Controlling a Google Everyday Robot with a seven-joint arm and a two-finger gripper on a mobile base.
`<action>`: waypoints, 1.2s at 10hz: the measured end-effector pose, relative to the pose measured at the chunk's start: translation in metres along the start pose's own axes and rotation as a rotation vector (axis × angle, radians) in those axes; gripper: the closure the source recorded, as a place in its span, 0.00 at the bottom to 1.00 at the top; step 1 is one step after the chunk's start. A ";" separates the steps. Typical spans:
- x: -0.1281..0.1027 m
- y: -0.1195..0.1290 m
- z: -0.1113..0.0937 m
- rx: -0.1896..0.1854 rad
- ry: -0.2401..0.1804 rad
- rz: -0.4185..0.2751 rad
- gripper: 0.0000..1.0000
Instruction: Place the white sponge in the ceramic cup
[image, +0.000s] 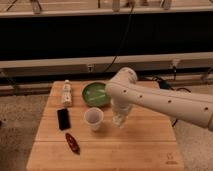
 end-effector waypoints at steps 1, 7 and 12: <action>-0.005 -0.010 -0.003 0.000 0.007 -0.020 1.00; -0.021 -0.048 -0.014 0.002 0.055 -0.112 1.00; -0.031 -0.064 -0.012 0.002 0.072 -0.149 1.00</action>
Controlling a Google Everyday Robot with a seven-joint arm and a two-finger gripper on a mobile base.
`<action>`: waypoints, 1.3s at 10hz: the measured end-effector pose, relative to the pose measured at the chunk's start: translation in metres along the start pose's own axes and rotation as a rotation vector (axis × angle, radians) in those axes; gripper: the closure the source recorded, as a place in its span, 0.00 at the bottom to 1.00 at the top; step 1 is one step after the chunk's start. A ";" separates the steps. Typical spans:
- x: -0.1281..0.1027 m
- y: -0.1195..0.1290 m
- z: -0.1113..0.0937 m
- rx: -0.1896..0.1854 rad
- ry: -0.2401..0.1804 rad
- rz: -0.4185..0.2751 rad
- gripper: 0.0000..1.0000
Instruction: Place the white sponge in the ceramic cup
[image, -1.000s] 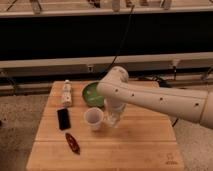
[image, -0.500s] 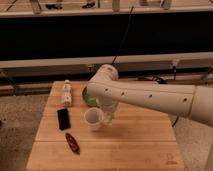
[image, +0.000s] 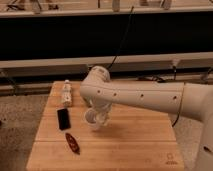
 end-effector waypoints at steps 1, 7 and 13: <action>0.001 -0.003 -0.001 0.004 0.002 -0.003 1.00; 0.005 -0.017 -0.002 0.012 0.017 -0.030 0.86; 0.011 -0.021 -0.002 0.016 0.027 -0.041 0.32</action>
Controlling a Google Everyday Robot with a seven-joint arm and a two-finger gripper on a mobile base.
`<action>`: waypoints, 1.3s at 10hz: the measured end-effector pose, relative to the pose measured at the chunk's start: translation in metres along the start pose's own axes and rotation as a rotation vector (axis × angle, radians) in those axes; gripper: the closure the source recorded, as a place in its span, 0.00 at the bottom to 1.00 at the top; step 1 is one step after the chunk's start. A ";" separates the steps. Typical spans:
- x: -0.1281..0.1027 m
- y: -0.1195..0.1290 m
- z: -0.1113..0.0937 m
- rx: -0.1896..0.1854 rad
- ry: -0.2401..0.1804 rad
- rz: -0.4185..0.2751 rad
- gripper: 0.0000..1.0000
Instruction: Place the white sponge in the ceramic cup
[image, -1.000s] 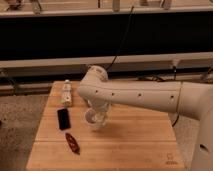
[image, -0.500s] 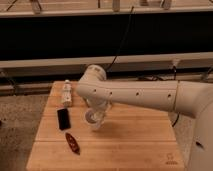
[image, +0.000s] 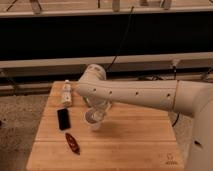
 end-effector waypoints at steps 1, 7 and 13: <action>0.003 -0.001 0.000 0.001 0.003 -0.002 0.34; 0.004 -0.009 0.002 0.001 0.021 -0.016 0.89; 0.007 -0.015 0.004 0.009 0.034 -0.028 0.67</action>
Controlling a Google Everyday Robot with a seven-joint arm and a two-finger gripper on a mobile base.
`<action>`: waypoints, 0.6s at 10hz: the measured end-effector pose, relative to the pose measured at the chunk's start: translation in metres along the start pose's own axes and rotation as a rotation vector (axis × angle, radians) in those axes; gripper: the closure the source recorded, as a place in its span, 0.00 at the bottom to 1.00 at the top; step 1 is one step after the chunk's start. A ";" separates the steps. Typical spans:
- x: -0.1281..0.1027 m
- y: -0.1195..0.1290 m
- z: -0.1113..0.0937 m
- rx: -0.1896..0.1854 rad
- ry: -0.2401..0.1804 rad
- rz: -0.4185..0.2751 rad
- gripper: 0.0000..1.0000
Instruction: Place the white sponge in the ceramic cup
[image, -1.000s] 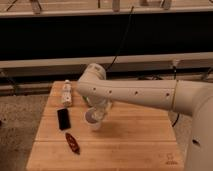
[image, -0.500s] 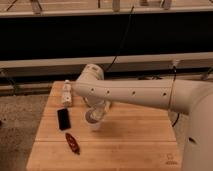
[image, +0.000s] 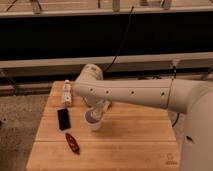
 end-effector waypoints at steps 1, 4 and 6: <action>0.000 0.000 0.001 -0.001 0.002 -0.001 0.61; 0.001 -0.001 0.002 -0.003 0.007 -0.006 0.56; 0.001 -0.003 0.003 -0.002 0.010 -0.011 0.42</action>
